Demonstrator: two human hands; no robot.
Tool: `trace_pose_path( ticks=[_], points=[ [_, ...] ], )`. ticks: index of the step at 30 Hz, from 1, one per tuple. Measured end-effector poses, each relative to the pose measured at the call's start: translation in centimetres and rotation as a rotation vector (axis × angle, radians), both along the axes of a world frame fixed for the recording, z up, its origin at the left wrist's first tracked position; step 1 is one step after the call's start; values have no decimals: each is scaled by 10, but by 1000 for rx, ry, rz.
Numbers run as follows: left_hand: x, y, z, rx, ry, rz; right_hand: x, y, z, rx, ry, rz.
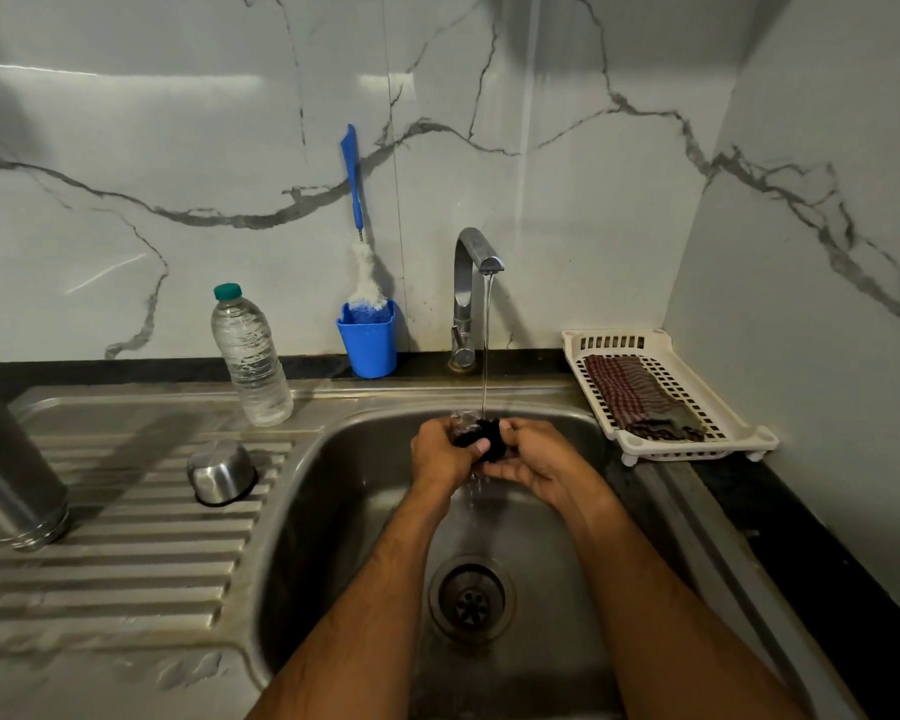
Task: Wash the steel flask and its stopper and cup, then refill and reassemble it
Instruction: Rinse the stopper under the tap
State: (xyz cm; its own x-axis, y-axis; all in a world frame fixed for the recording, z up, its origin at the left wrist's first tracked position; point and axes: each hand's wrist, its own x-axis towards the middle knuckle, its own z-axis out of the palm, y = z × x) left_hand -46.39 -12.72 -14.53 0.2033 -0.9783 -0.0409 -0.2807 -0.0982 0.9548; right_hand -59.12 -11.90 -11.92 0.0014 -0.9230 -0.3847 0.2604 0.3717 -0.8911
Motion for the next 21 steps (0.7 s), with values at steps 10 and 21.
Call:
trace_pose_path(
  ticks=[10,21],
  points=[
    [1,0,-1,177,-8,-39,1,3,-2,33,198,111],
    [0,-2,1,301,298,-22,1,0,-4,-8,276,81]
  ],
)
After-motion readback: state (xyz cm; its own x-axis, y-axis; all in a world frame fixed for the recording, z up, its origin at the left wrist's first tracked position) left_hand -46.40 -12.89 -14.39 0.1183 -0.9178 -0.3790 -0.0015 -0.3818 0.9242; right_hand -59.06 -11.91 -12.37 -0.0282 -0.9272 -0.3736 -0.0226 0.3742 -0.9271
